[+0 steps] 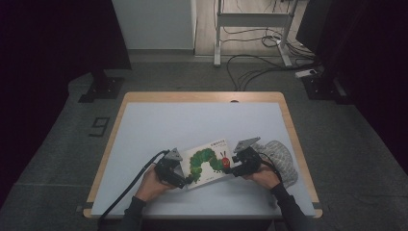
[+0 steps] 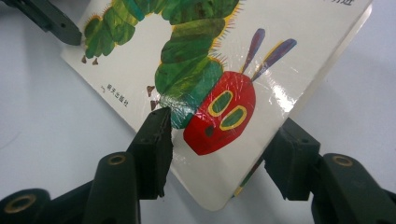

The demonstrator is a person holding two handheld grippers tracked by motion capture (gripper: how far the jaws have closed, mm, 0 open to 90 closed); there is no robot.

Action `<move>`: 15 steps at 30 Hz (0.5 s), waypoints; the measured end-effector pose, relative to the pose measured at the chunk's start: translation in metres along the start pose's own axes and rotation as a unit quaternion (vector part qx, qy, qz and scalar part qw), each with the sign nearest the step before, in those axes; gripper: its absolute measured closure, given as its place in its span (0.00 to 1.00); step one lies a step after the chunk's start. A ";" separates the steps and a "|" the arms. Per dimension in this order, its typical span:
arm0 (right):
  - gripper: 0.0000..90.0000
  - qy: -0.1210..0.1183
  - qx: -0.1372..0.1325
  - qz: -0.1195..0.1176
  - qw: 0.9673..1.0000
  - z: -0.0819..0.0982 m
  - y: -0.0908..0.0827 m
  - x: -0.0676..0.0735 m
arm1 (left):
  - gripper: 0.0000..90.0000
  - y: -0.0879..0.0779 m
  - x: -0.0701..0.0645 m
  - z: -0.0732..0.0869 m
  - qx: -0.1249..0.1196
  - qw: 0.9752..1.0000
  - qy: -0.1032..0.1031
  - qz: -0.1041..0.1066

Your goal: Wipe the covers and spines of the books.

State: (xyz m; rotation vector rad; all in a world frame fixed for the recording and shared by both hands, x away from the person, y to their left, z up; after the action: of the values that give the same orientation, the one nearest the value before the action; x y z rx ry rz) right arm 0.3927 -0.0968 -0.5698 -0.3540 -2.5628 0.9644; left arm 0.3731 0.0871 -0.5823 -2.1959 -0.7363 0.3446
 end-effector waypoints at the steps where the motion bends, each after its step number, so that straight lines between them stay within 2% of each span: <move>1: 0.48 0.005 -0.001 -0.002 1.000 0.000 -0.001 0.000 | 0.08 -0.001 0.000 -0.001 -0.003 1.000 0.002 -0.003; 4: 0.45 0.000 -0.002 0.012 1.000 -0.001 -0.005 -0.004 | 0.11 -0.003 0.001 -0.004 -0.007 1.000 0.009 -0.014; 7: 0.39 0.009 -0.013 0.017 1.000 -0.004 -0.007 -0.009 | 0.12 -0.003 0.002 -0.004 -0.004 1.000 0.014 -0.021; 12: 0.30 0.037 -0.022 0.022 0.999 -0.007 -0.004 -0.020 | 0.14 -0.004 0.002 -0.006 -0.004 1.000 0.016 -0.025; 15: 0.31 0.054 -0.026 0.018 0.998 -0.010 0.001 -0.024 | 0.17 -0.005 0.003 -0.008 -0.009 0.999 0.013 -0.027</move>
State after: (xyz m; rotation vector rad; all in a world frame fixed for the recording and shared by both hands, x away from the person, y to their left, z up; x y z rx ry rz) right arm 0.4191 -0.0985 -0.5698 -0.4549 -2.4943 0.8673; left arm 0.3770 0.0864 -0.5730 -2.1891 -0.7873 0.2827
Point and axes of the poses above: each handheld gripper's, and its own axes: y roughly forward along the jaws, z roughly out of its underside, x roughly to its left, the point moved 10 cm from there along y, roughly forward along the jaws, and after that the axes turned 9 degrees about -z, right-handed, at the moved point
